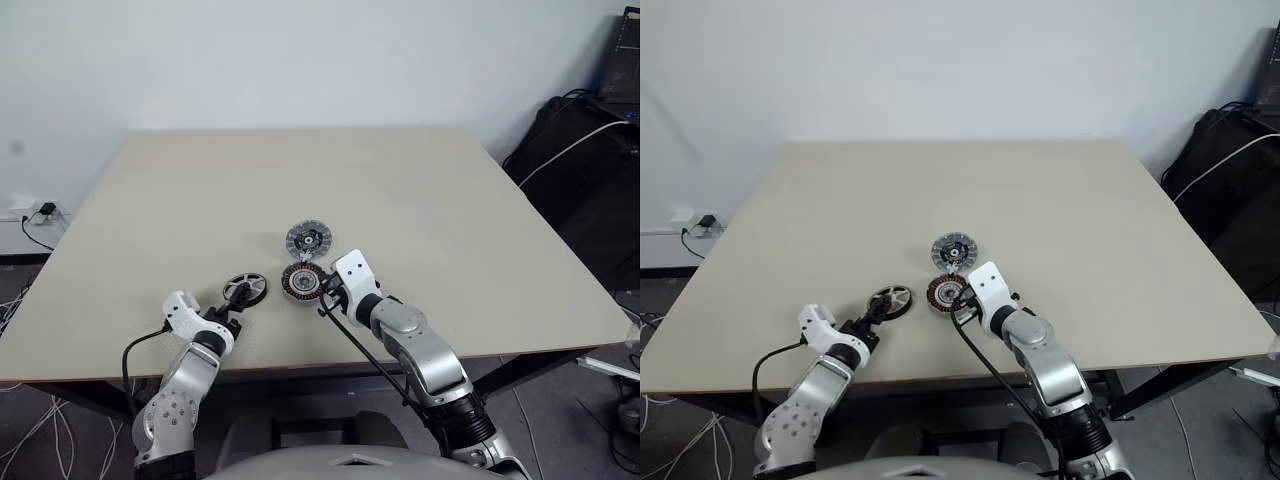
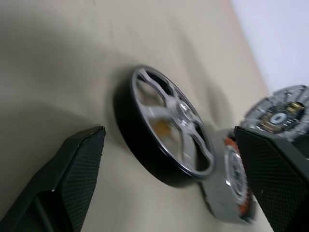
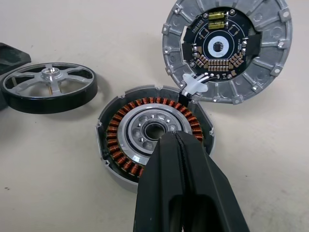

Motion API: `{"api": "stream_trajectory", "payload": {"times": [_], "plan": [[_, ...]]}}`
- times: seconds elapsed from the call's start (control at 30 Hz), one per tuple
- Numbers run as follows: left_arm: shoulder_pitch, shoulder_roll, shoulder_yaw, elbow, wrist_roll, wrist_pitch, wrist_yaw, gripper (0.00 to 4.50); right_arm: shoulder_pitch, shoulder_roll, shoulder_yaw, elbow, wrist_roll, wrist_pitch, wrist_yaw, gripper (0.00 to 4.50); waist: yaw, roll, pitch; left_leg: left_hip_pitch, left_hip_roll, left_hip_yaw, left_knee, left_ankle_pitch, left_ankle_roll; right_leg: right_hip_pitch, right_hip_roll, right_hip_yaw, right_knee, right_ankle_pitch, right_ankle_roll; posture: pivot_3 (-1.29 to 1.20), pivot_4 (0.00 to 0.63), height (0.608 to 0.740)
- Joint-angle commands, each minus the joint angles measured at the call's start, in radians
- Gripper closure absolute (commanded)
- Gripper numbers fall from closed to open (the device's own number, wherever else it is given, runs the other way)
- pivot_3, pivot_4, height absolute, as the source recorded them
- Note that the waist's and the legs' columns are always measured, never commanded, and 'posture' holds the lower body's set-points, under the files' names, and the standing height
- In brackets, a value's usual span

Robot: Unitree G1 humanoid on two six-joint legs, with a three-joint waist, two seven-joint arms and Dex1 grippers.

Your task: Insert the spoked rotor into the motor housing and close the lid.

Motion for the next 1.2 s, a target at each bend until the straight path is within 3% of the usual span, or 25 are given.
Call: {"api": "stream_trajectory", "payload": {"times": [0.03, 0.07, 0.17, 0.53, 0.73, 0.9, 1.03, 1.2], "plan": [[0.004, -0.103, -0.006, -0.025, -0.116, 0.022, 0.004, 0.00, -0.011, 0.001, -0.012, -0.035, 0.008, -0.008, -0.005, 4.48, -0.001, 0.000, 0.000, 0.000, 0.000, 0.000, 0.000, 0.000, 0.000, 0.000, 0.000, 0.000, 0.000, 0.000, 0.000, 0.00, 0.000, 0.740], [0.005, -0.104, -0.010, -0.024, -0.133, 0.022, 0.008, 0.00, -0.010, 0.002, -0.011, -0.035, 0.007, -0.008, -0.005, 4.48, -0.001, 0.000, 0.000, 0.000, 0.000, 0.000, 0.000, 0.000, 0.000, 0.000, 0.000, 0.000, 0.000, 0.000, 0.000, 0.00, 0.000, 0.740], [0.007, -0.106, -0.015, -0.011, -0.179, 0.011, 0.013, 0.57, -0.009, 0.002, -0.009, -0.034, 0.007, -0.005, -0.007, 4.50, -0.002, 0.000, 0.000, 0.000, 0.000, 0.000, 0.000, 0.000, 0.000, 0.000, 0.000, 0.000, 0.000, 0.000, 0.000, 0.00, 0.000, 0.740], [-0.007, -0.111, -0.018, 0.058, -0.209, -0.068, 0.055, 4.12, -0.005, -0.006, -0.016, -0.034, 0.008, 0.001, -0.012, 4.50, -0.001, -0.001, 0.000, 0.000, 0.000, 0.000, 0.000, 0.000, 0.000, 0.000, 0.000, 0.000, 0.000, 0.000, 0.000, 0.00, 0.000, 0.740], [-0.011, -0.106, -0.030, 0.064, -0.212, -0.110, 0.053, 4.12, -0.002, -0.009, -0.013, -0.039, 0.006, 0.005, -0.015, 4.50, -0.001, -0.001, 0.000, 0.001, 0.000, 0.000, 0.000, 0.000, 0.000, 0.001, 0.000, 0.000, 0.000, 0.000, 0.000, 0.00, 0.000, 0.740], [-0.001, -0.081, -0.068, 0.010, -0.196, -0.173, -0.113, 4.12, 0.019, -0.020, -0.020, -0.077, 0.013, 0.018, -0.010, 4.50, -0.002, -0.001, 0.000, 0.000, 0.000, 0.000, 0.000, 0.000, 0.000, 0.000, 0.000, 0.000, 0.000, 0.000, 0.000, 0.00, 0.000, 0.740], [0.011, -0.049, -0.138, -0.034, -0.246, -0.114, -0.264, 4.12, 0.058, -0.045, -0.033, -0.124, 0.032, 0.029, 0.003, 4.50, 0.000, -0.001, 0.000, -0.002, 0.000, 0.001, -0.001, 0.000, 0.000, -0.001, 0.000, 0.000, -0.002, 0.000, -0.001, 0.00, 0.000, 0.740], [-0.030, -0.006, -0.191, -0.015, -0.305, -0.004, -0.338, 4.12, 0.114, -0.086, -0.056, -0.175, 0.061, 0.050, 0.022, 4.50, -0.001, -0.001, 0.000, -0.001, 0.000, 0.001, 0.000, 0.000, 0.000, -0.001, 0.000, 0.000, -0.002, 0.000, 0.000, 0.00, 0.000, 0.740]]}}
